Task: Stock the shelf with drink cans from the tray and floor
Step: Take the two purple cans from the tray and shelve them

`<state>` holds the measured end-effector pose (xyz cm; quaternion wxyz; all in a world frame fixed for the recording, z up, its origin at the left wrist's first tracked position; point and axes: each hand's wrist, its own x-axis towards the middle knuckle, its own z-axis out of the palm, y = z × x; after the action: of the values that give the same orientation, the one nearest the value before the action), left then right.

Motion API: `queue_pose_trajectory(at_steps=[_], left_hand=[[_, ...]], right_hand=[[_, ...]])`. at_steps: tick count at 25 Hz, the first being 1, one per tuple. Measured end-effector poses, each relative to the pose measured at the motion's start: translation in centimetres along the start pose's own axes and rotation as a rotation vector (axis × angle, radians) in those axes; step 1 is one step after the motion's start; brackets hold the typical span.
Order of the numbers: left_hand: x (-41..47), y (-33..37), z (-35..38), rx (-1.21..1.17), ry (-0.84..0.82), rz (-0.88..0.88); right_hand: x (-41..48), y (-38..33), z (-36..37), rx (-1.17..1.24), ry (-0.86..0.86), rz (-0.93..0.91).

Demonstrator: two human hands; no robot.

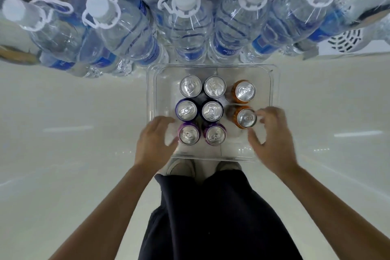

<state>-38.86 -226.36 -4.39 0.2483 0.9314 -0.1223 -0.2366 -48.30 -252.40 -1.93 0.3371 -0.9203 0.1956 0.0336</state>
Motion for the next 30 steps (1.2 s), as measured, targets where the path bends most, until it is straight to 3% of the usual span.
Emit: queue_pose_trajectory(at_steps=[2, 4, 9, 16, 22, 25, 30], left_hand=[[-0.8, 0.2, 1.4, -0.053, -0.21, -0.057], [-0.7, 0.1, 3.0, -0.156, -0.282, -0.182], [0.6, -0.8, 7.2, -0.202, -0.212, -0.249], [0.0, -0.2, 6.7, -0.271, -0.045, -0.159], [-4.0, 4.0, -2.2, -0.427, 0.074, -0.161], [-6.4, 8.2, -9.8, -0.523, 0.076, -0.163], [-10.6, 16.6, -25.3, -0.765, 0.05, 0.003]], right_hand=[[-1.3, -1.7, 2.1, 0.037, -0.31, 0.012], [-2.1, -1.9, 4.9, 0.014, -0.464, 0.087], [-0.7, -0.3, 10.1, 0.089, -0.4, 0.325], [-0.9, -0.5, 9.6, 0.048, -0.26, 0.211], [-1.9, -6.5, -0.2, 0.223, -0.244, 0.133], [-2.3, -12.3, -8.1, 0.386, -0.249, 0.159], [-2.3, -23.6, -22.0, 0.705, -0.246, 0.132]])
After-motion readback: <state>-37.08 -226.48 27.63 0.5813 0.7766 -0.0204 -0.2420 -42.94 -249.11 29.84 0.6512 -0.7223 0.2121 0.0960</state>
